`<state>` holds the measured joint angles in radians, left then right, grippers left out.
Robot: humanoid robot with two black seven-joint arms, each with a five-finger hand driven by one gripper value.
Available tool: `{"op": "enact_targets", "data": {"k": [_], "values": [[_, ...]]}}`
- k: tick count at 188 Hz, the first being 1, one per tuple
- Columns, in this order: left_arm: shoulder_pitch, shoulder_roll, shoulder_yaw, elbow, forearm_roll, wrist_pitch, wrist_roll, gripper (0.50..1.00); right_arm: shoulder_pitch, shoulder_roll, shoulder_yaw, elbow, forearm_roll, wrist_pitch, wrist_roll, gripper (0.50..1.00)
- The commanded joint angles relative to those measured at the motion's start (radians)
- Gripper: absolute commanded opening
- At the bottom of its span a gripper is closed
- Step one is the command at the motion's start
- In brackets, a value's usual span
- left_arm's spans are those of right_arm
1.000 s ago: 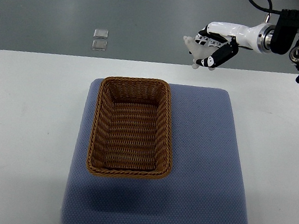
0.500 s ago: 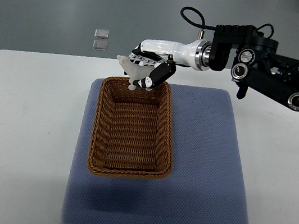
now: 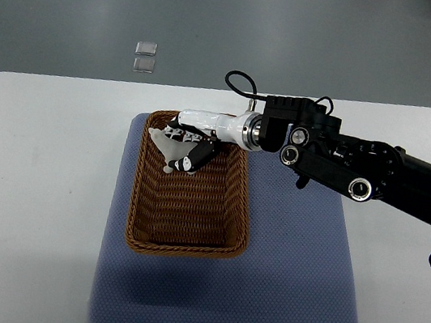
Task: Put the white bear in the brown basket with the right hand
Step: 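Carry the bear over the wicker basket and lower it inside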
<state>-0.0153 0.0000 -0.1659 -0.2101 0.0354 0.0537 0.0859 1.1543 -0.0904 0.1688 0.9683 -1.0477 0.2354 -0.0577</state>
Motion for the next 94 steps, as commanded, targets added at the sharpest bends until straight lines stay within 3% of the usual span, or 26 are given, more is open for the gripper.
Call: {"op": "enact_targets", "data": {"k": [1, 61, 94], "values": [[0.000, 0.000, 0.000, 0.000, 0.000, 0.000, 0.000, 1.000, -0.022, 0.021, 0.000, -0.020, -0.031, -0.010, 0.007, 0.500], [0.000, 0.000, -0.001, 0.001, 0.000, 0.000, 0.000, 1.000, -0.076, 0.055, 0.000, -0.074, -0.097, -0.021, 0.022, 0.509], [0.000, 0.000, -0.001, 0.000, 0.000, 0.000, 0.000, 1.000, -0.082, 0.058, 0.001, -0.082, -0.097, -0.027, 0.024, 0.664]]}}
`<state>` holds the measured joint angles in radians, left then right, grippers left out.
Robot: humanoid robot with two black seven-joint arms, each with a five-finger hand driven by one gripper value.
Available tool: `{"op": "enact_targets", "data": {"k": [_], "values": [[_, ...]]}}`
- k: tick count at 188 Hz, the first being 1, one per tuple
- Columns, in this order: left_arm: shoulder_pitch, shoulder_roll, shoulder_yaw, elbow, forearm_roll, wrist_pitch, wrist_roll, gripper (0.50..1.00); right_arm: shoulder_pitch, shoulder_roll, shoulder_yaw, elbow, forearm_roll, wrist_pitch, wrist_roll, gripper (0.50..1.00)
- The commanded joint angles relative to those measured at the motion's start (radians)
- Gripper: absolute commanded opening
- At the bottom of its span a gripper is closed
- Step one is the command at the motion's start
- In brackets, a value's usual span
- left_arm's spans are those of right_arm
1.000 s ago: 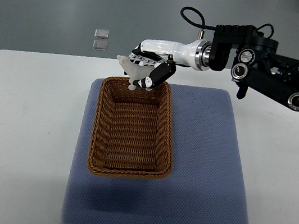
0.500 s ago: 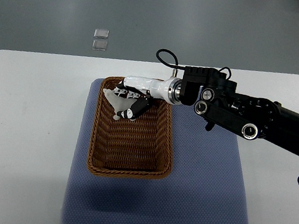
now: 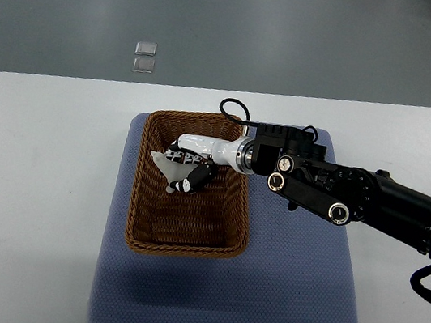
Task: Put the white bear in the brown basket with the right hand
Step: 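Carry the bear over the wicker basket and lower it inside, then open the right hand, release the bear, and withdraw the arm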
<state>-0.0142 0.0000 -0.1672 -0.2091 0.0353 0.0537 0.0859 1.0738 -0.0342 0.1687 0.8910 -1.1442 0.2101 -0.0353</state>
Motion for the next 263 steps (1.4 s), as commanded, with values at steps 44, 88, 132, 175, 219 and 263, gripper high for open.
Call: {"op": "enact_targets", "data": {"k": [44, 88, 132, 175, 219, 263], "values": [[-0.001, 0.000, 0.000, 0.000, 0.000, 0.000, 0.000, 1.000, -0.002, 0.000, 0.002, -0.010, 0.000, -0.003, 0.008, 0.834], [0.000, 0.000, 0.000, 0.005, 0.000, 0.000, 0.000, 1.000, 0.012, -0.012, 0.017, -0.009, 0.014, 0.002, 0.008, 0.893], [0.000, 0.000, 0.000, 0.005, -0.002, 0.000, 0.000, 1.000, 0.064, -0.056, 0.161, -0.007, 0.040, 0.012, 0.008, 0.893], [0.000, 0.000, 0.000, 0.004, 0.000, 0.000, 0.000, 1.000, 0.008, -0.107, 0.399, -0.007, 0.153, 0.002, 0.009, 0.893], [0.000, 0.000, 0.000, 0.000, 0.000, 0.000, 0.000, 1.000, -0.196, -0.092, 0.758, -0.015, 0.284, -0.001, 0.017, 0.917], [0.000, 0.000, 0.000, -0.001, 0.000, 0.000, 0.000, 1.000, -0.344, -0.036, 0.968, -0.086, 0.621, -0.006, 0.063, 0.928]]}}
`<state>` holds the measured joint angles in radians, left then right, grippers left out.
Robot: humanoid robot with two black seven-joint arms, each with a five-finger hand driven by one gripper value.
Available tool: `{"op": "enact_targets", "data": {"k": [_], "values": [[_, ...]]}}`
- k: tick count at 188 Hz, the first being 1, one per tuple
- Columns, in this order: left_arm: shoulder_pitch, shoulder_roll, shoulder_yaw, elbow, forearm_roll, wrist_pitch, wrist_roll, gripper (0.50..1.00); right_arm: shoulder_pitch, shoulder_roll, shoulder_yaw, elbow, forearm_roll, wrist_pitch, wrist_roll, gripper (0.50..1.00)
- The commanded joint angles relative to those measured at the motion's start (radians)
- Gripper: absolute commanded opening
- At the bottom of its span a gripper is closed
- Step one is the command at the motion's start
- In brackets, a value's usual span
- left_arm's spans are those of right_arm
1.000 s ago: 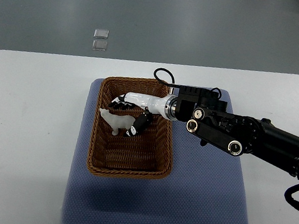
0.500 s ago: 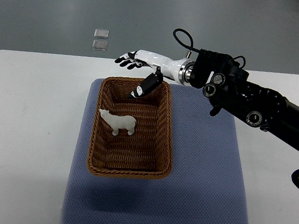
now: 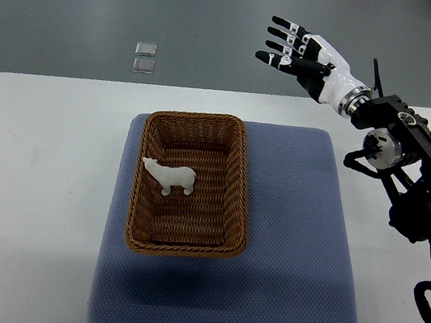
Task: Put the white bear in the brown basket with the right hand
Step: 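Open the right hand, release the bear, and withdraw the arm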
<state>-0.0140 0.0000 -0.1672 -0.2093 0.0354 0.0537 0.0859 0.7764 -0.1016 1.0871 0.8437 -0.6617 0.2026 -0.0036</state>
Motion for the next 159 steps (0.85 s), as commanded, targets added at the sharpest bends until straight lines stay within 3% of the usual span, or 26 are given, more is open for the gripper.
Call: {"op": "enact_targets", "data": {"k": [1, 36, 66, 159], "values": [[0.000, 0.000, 0.000, -0.001, 0.000, 0.000, 0.000, 1.000, -0.049, 0.033, 0.051, -0.043, 0.154, 0.001, 0.036, 0.928], [0.000, 0.000, 0.002, -0.002, 0.000, 0.000, 0.000, 1.000, -0.123, 0.042, 0.051, -0.052, 0.432, 0.041, 0.068, 0.932], [0.000, 0.000, 0.000, -0.002, 0.000, 0.000, 0.000, 1.000, -0.143, 0.060, 0.050, -0.060, 0.468, 0.040, 0.175, 0.932], [0.000, 0.000, 0.000, -0.002, 0.000, 0.000, 0.000, 1.000, -0.161, 0.054, 0.054, -0.109, 0.471, 0.049, 0.185, 0.932]]}}
